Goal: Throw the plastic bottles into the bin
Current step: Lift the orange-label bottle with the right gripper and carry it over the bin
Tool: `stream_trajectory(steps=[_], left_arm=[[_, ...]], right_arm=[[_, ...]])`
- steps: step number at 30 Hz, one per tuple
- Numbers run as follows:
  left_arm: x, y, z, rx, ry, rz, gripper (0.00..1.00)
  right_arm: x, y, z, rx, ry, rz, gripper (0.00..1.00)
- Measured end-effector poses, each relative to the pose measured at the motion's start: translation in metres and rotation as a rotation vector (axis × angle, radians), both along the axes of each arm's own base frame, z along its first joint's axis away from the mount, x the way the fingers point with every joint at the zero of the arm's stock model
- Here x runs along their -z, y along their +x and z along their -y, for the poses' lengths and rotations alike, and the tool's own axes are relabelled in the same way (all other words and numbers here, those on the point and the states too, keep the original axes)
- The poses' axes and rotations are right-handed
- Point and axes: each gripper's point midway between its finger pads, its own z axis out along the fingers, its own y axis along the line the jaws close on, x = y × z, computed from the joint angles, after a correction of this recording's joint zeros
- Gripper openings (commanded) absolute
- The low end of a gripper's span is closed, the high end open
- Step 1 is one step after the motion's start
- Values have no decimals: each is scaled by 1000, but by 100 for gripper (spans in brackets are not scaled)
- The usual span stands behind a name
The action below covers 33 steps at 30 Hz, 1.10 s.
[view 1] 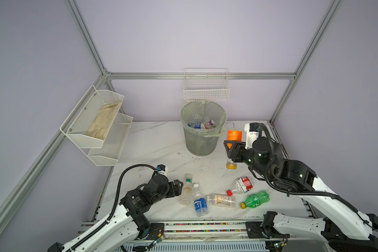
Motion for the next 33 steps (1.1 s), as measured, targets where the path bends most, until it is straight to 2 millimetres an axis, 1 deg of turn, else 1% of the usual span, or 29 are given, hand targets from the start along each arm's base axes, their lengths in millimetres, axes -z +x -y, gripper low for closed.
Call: stream_trajectory(steps=[4,7,10,13,15,22,26,29,33], left_arm=[[-2,0,0,2,-3,8,87],[-4,1,1,14,-2,26,87],[-4,5,4,29,8,38,87],[0,7,7,41,31,31,87],[4,8,8,47,46,24,87],[-4,12,11,49,24,59,86],[-6,12,10,47,18,67,86],[-9,13,9,42,13,80,86],[-12,14,7,33,11,92,85]], right_arm=[[-19,1,8,29,0,41,9],[-28,7,3,35,-11,49,9],[-27,13,-5,35,-32,47,9],[-24,17,-9,40,-57,42,9],[-28,19,-10,43,-67,47,9],[-57,31,-20,56,-87,104,9],[-70,38,-23,70,-111,137,9],[-80,46,-31,74,-130,156,9],[-86,68,-46,79,-168,170,8]])
